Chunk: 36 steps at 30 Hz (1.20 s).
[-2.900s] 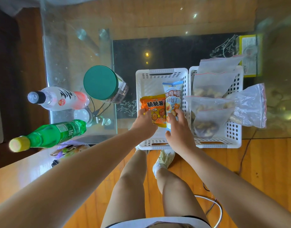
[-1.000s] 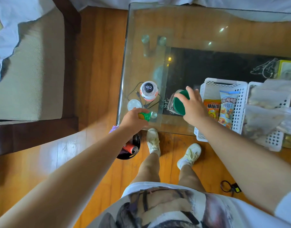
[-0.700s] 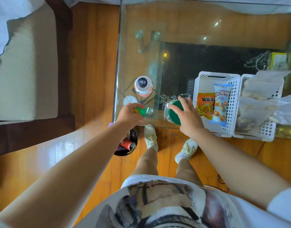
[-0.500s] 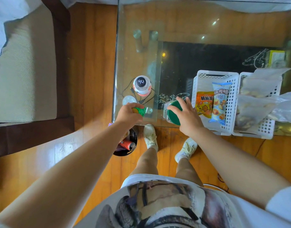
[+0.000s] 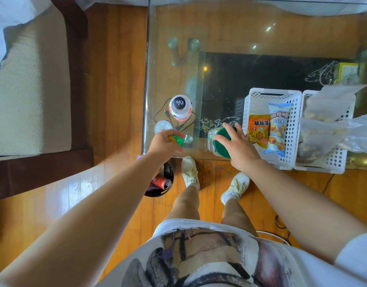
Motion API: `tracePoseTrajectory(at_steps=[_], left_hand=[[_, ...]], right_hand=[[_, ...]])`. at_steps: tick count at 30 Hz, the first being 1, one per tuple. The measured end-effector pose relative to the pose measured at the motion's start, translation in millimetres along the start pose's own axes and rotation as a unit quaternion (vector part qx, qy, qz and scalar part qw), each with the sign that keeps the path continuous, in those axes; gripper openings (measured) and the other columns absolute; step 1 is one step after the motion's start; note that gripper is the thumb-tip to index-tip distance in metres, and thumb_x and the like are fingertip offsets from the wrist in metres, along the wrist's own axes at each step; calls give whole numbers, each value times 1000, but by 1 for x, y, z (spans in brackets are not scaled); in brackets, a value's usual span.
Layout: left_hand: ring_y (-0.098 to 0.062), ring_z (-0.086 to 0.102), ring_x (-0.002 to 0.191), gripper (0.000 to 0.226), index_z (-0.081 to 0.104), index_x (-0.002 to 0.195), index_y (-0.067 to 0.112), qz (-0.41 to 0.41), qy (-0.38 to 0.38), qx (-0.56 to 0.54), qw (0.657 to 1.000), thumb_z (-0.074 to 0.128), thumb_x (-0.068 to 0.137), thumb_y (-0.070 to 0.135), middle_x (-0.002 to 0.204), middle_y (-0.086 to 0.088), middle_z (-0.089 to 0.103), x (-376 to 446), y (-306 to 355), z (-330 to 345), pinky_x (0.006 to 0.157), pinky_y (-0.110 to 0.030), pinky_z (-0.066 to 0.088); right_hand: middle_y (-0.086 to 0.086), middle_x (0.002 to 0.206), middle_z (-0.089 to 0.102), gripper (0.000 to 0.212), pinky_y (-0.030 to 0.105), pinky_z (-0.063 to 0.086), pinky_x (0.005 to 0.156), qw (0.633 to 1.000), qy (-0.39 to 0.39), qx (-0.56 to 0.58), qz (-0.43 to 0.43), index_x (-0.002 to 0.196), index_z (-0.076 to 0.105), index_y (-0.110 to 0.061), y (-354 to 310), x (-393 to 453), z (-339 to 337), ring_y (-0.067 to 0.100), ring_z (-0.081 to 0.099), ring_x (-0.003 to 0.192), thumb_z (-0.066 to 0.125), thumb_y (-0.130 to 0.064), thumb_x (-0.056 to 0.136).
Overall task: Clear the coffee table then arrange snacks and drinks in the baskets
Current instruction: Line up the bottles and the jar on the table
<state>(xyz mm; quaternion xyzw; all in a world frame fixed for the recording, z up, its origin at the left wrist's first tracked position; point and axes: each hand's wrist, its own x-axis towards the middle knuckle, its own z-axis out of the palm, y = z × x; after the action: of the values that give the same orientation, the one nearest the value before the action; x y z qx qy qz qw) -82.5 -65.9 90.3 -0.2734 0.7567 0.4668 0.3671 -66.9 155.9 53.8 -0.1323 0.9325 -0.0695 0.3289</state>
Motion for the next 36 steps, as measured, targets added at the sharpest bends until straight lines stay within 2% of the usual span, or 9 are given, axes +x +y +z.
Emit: tracePoseTrajectory(at_steps=[4, 7, 9, 13, 19, 23, 25, 28, 36], left_hand=[[-22, 52, 100, 41, 63, 104, 26, -18, -13, -16, 1000, 73, 72, 1, 113, -4, 50, -2, 1, 0, 59, -15, 44], [-26, 53, 110, 46, 59, 113, 26, -64, -80, -148, 984, 71, 75, 2, 123, -9, 49, -5, 1, -9, 71, -22, 49], [-25, 54, 110, 42, 61, 108, 28, -67, -119, -215, 967, 67, 78, -1, 126, -10, 48, -6, 0, -17, 72, -23, 49], [-15, 60, 102, 42, 63, 108, 34, -48, -160, -239, 956, 65, 80, 3, 119, -4, 54, -8, -8, -28, 72, -18, 52], [-23, 56, 99, 32, 69, 101, 25, -59, -187, -237, 952, 69, 69, 19, 111, -6, 61, -9, -15, -38, 104, -41, 41], [-8, 70, 80, 16, 72, 89, 27, -22, -149, -211, 966, 64, 77, 20, 102, -3, 61, -8, -16, -36, 84, -25, 56], [-17, 63, 86, 16, 75, 85, 30, -17, -137, -198, 971, 65, 72, 29, 100, -6, 60, -8, -14, -36, 96, -34, 46], [-25, 47, 92, 13, 75, 83, 30, -9, -127, -192, 973, 63, 81, 25, 100, -11, 55, -4, -5, -35, 92, -36, 39], [-4, 59, 74, 12, 64, 90, 20, 28, -105, -168, 980, 54, 93, 14, 96, -2, 58, 20, 46, -1, 72, -13, 51]], right_hand=[[6, 154, 10, 83, 60, 30, 108, 1000, -20, -7, 0, 136, 32, -30, 0, 1, -3, 38, 3, 142, 71, 1, 69], [5, 155, 8, 78, 61, 18, 110, 998, -56, 5, 14, 138, 29, -31, -4, 7, -13, 39, 4, 143, 74, -27, 75], [8, 156, 13, 74, 61, 18, 112, 998, -12, 63, 19, 140, 29, -27, -15, 18, -28, 37, 13, 142, 68, -38, 78], [10, 153, 20, 69, 47, 43, 100, 979, 95, 177, -17, 141, 30, -25, -56, 53, -63, 33, 38, 132, 66, -26, 82], [7, 143, 36, 44, 42, 49, 88, 991, 46, 107, -69, 128, 46, -23, -99, 83, -80, 31, 47, 120, 54, -8, 88], [12, 120, 50, 32, 36, 46, 71, 992, 79, 36, -87, 114, 49, -12, -87, 84, -80, 38, 56, 95, 51, -4, 83], [16, 115, 54, 25, 39, 49, 72, 991, 86, 73, -69, 109, 51, -10, -72, 83, -81, 41, 57, 93, 51, -5, 84], [16, 107, 58, 19, 38, 45, 71, 980, 123, 155, -11, 104, 56, -13, -43, 79, -82, 38, 57, 90, 53, -9, 85], [12, 115, 62, 34, 32, 44, 70, 970, 192, 142, 52, 112, 61, -16, 38, 37, -72, 36, 59, 96, 56, 3, 83]])
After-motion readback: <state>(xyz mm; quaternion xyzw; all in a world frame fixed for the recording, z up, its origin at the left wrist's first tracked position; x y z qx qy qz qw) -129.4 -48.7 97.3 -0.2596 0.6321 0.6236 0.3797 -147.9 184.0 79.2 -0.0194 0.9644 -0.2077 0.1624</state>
